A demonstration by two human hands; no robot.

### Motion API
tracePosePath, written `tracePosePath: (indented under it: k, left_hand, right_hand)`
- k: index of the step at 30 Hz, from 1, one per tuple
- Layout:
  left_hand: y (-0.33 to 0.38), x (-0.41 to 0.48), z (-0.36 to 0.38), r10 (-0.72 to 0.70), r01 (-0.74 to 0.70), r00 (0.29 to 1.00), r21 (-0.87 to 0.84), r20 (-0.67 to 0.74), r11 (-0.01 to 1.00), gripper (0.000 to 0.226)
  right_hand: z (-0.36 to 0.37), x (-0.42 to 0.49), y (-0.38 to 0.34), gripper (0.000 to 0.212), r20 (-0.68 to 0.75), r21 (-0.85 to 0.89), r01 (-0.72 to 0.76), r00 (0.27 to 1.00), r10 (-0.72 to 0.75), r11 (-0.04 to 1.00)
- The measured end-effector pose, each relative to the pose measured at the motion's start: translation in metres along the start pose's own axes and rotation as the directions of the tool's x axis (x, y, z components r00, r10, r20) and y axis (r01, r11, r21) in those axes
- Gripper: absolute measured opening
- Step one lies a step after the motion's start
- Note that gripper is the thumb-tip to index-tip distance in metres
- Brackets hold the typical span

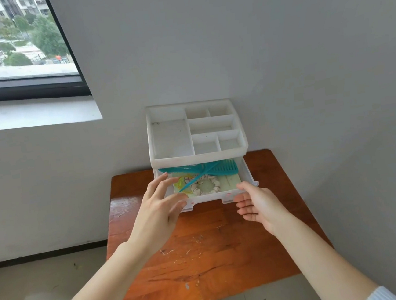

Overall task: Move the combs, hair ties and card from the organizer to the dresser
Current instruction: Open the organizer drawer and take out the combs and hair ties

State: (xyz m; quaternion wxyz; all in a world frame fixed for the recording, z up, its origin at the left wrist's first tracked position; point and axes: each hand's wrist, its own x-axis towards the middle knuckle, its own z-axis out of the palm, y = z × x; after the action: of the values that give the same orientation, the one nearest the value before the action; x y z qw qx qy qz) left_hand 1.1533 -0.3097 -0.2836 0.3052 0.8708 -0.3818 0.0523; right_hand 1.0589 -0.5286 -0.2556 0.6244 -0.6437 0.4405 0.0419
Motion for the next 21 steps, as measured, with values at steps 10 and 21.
tracePosePath:
  k: [10,21]
  left_hand:
    - [0.002,-0.009,0.004,-0.032,0.032,0.999,0.011,-0.001,0.999,0.016]
    - [0.028,0.039,-0.017,0.035,-0.033,0.999,0.076,-0.026,0.997,0.028]
  right_hand:
    - [-0.003,-0.003,0.004,0.030,-0.001,0.011,0.057,0.998,-0.057,0.998]
    - [0.001,-0.015,-0.036,0.031,0.111,-0.501,0.497,0.849,-0.517,0.709]
